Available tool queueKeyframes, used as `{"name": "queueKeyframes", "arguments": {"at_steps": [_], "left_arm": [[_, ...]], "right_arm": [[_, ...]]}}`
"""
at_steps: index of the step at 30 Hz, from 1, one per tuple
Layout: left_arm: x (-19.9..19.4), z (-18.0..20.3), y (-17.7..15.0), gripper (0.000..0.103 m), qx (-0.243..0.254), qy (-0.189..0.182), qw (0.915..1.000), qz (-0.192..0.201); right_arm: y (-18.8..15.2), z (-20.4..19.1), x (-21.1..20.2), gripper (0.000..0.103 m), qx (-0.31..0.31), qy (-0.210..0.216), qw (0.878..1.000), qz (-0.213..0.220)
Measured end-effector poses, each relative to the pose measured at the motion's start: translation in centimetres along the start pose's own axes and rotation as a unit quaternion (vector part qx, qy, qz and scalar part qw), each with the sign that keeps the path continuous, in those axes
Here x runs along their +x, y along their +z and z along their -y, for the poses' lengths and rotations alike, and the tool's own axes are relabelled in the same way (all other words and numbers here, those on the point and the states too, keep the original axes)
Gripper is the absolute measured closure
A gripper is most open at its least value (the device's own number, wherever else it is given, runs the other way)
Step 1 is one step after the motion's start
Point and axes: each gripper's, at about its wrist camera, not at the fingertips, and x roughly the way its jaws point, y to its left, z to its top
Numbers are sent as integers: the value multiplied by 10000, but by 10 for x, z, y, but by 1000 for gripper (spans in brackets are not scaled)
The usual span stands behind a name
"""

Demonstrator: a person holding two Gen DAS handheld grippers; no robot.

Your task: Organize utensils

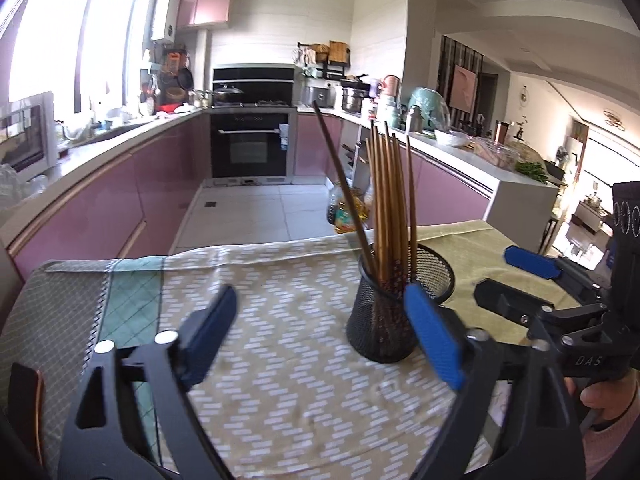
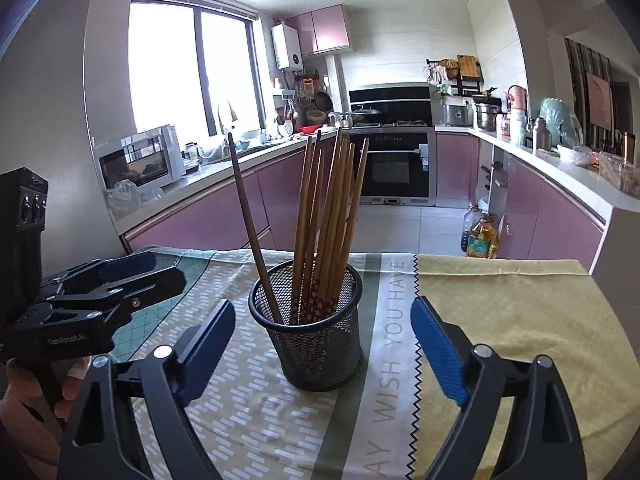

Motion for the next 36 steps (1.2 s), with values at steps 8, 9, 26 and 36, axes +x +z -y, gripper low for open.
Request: {"name": "queueKeyframes", "arguments": {"at_steps": [8,9,26,36], "left_arm": [[-27,-4,-22,6,-25,391,9987,312],[-30,-5,-23,6,-64,432,9984,352],[-64,-16,-34,6,-303,728,9924,940],[-73,-16,-38,6,-297,799,9903,1095]], "right_arm": [[-13,-14,-10,7,-245,-254,9991,214],[-15,-15,-12,7,-247,-281,9990,261],[-26,-29,-39,7,-327,-571,9950,748],[-27,-33,-44,7,-334,-578,9939,877]]}}
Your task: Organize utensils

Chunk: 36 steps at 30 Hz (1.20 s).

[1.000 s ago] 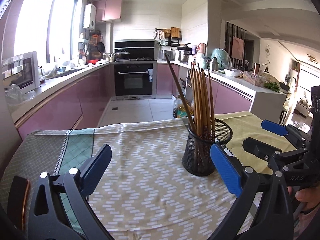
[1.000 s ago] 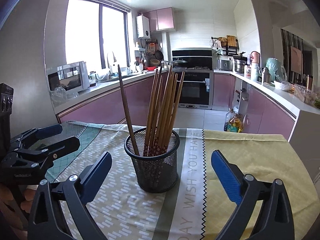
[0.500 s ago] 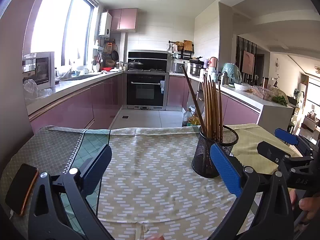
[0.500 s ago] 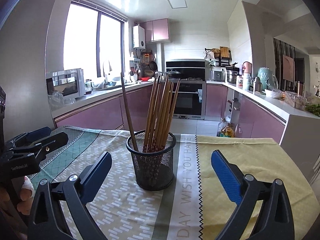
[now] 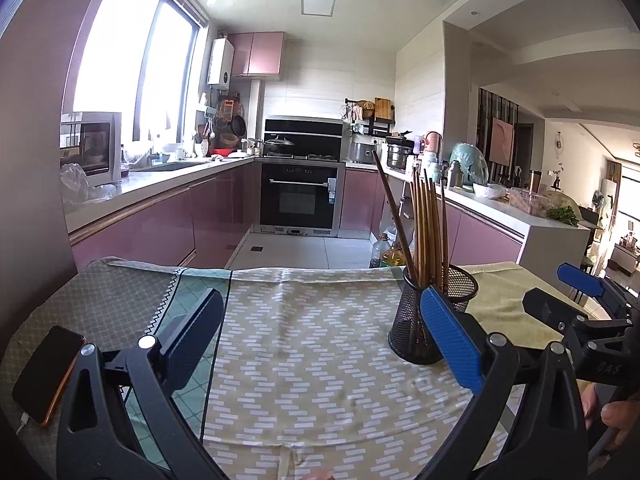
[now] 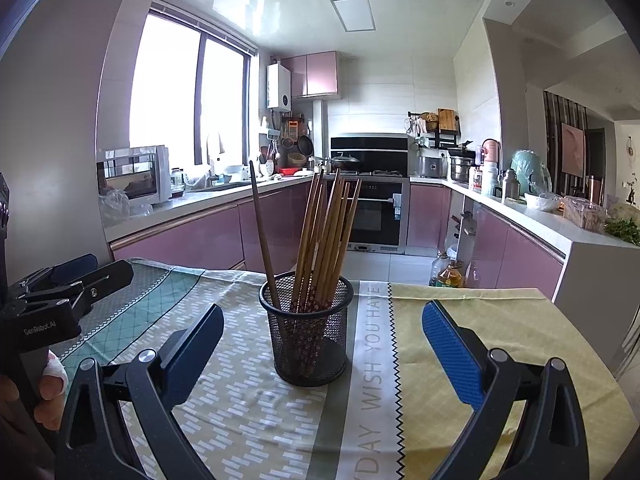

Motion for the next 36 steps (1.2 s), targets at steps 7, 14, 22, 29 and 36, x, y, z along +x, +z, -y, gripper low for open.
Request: {"name": "queueKeyframes", "arguments": {"at_steps": [7,14,22,29,36], "left_arm": [[-3,2,-1,6,14,4,10000,34],[-5,3,-1,6,12,11,10000,31],[-6,2,0,6,12,49,10000,54],[-8,2,1,6,20,65,9999,82],[-10,1,3,6,37,115,9999,113]], "right_arm": [[-1,1,-2,7,31,12,10000,1],[-1,1,-4,7,34,-2,10000,19],[0,2,-2,7,59,26,10000,-8],[1,3,-2,7,72,38,10000,-6],[1,4,-1,7,102,29,9999,-10]]}}
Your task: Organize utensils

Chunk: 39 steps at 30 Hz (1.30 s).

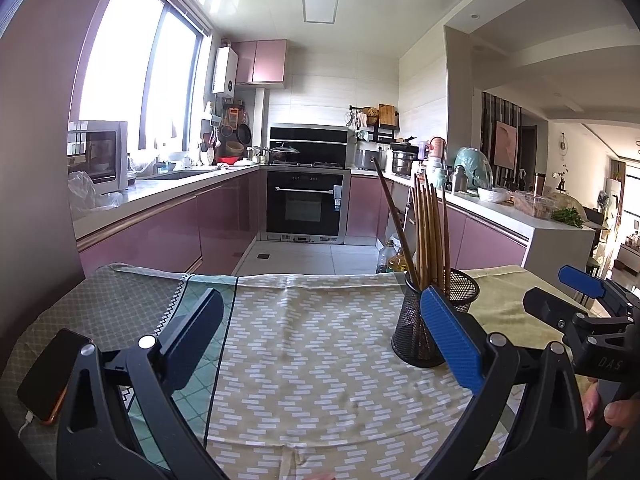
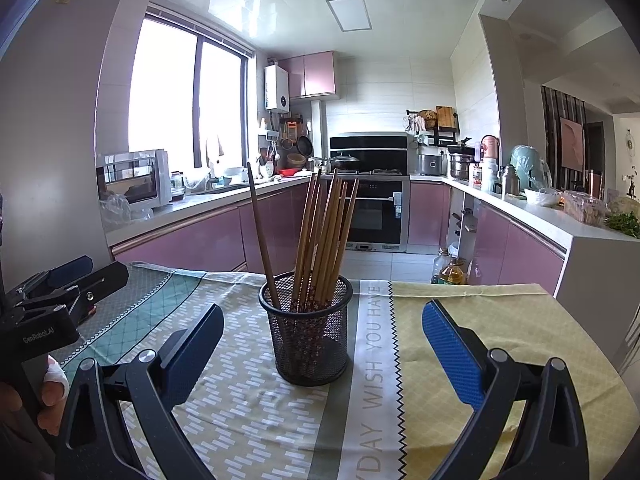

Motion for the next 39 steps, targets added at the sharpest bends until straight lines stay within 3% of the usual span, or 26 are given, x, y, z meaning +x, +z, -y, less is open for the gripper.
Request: {"name": "queueKeyframes", "arguments": {"at_steps": [39], "left_arm": [[1,3,2,6,89,74,9999,49]], "right_arm": [[-1,2,0,7,18,-24,10000,27]]}}
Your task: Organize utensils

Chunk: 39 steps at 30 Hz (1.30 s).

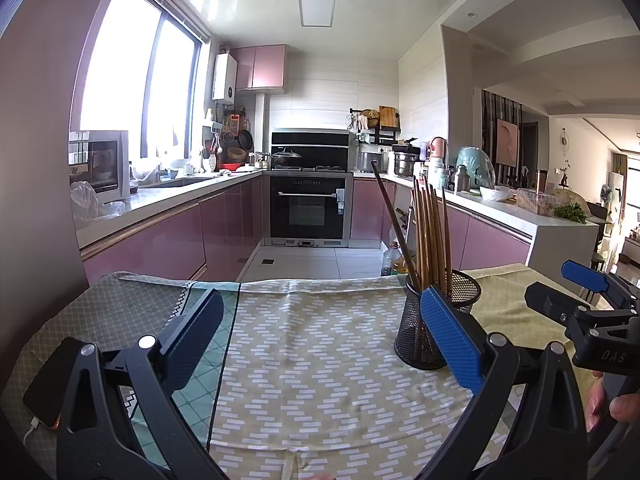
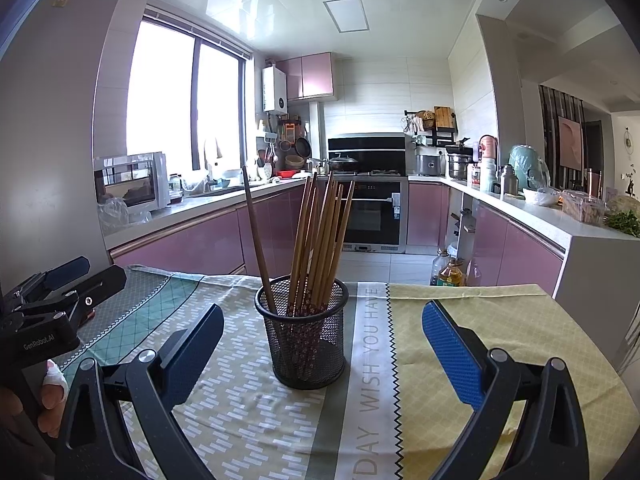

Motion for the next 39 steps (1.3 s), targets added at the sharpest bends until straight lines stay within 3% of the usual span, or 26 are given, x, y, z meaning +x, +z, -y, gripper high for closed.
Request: {"name": "queueKeyframes", "arguments": {"at_steps": [39], "left_arm": [[2,2,0,6,36,-5,10000,-5]], "right_arm": [[1,1,1,7,20,-2,10000,2]]}}
